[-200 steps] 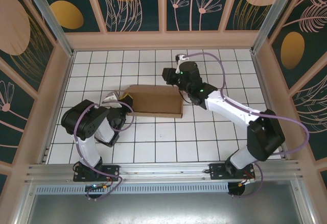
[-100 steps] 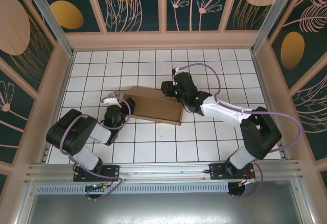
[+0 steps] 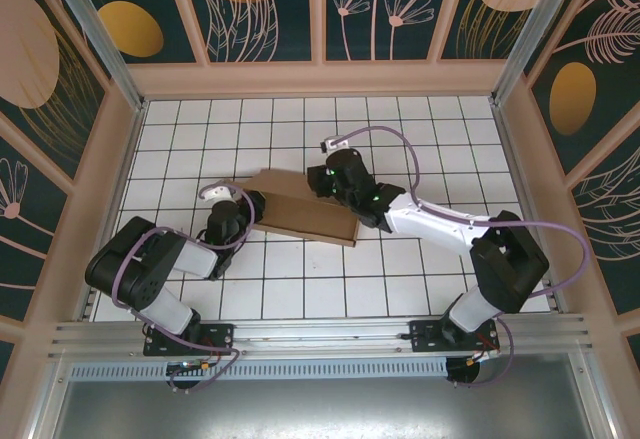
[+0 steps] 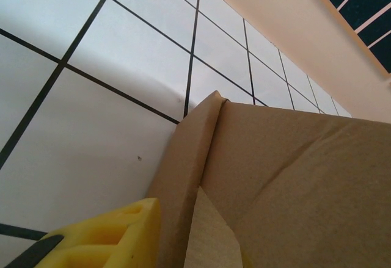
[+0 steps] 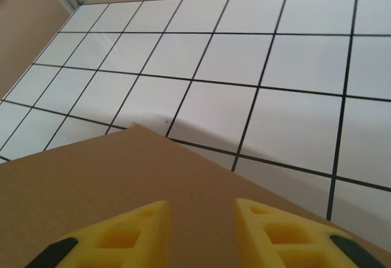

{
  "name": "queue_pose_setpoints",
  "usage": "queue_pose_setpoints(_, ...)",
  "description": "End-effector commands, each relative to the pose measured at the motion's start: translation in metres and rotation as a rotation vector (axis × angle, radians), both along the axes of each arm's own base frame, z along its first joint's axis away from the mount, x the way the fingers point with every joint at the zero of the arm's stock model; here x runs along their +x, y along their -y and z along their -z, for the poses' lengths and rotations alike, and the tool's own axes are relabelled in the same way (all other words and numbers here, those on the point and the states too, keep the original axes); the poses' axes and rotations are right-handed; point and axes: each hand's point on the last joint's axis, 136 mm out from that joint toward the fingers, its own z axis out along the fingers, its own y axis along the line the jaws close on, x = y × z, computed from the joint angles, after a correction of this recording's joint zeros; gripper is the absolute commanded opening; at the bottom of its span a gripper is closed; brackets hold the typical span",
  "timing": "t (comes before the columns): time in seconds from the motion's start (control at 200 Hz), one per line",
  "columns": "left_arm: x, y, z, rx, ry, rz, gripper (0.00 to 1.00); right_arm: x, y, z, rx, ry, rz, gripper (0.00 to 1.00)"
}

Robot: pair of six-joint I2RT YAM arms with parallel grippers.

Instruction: Fold the paper box

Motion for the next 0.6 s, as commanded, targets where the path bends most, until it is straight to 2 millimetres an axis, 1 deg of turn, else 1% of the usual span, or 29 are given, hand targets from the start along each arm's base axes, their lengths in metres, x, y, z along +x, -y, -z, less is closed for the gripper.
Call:
queue_pose_setpoints(0.0, -0.018, 0.003, 0.042, 0.036, -0.182, 0.035, 0.37, -0.002, -0.003, -0.005, -0.123, 0.072, 0.036, 0.34)
queue_pose_setpoints(0.11, -0.019, 0.004, 0.044, 0.015, -0.194, 0.034, 0.38, -0.005, 0.002, 0.001, -0.209, 0.124, 0.132, 0.37)
queue_pose_setpoints(0.21, -0.017, 0.009, 0.042, 0.010, -0.204, 0.048, 0.40, -0.012, 0.005, 0.013, -0.264, 0.171, 0.202, 0.40)
queue_pose_setpoints(0.3, -0.015, 0.013, 0.036, 0.012, -0.225, 0.068, 0.46, -0.017, 0.005, 0.025, -0.325, 0.210, 0.237, 0.42)
queue_pose_setpoints(0.34, -0.016, 0.016, 0.034, 0.021, -0.244, 0.087, 0.51, -0.020, 0.005, 0.028, -0.339, 0.227, 0.243, 0.42)
queue_pose_setpoints(0.38, -0.016, 0.020, 0.030, 0.030, -0.254, 0.110, 0.60, -0.022, 0.006, 0.030, -0.345, 0.242, 0.245, 0.42)
queue_pose_setpoints(0.46, -0.021, 0.020, 0.026, 0.046, -0.290, 0.122, 0.86, -0.022, 0.008, 0.033, -0.340, 0.253, 0.250, 0.42)
queue_pose_setpoints(0.49, -0.023, 0.019, 0.025, 0.048, -0.300, 0.122, 0.97, -0.021, 0.009, 0.032, -0.339, 0.260, 0.256, 0.43)
queue_pose_setpoints(0.596, -0.033, 0.014, 0.023, 0.059, -0.345, 0.117, 0.99, -0.019, 0.010, 0.029, -0.332, 0.278, 0.255, 0.43)
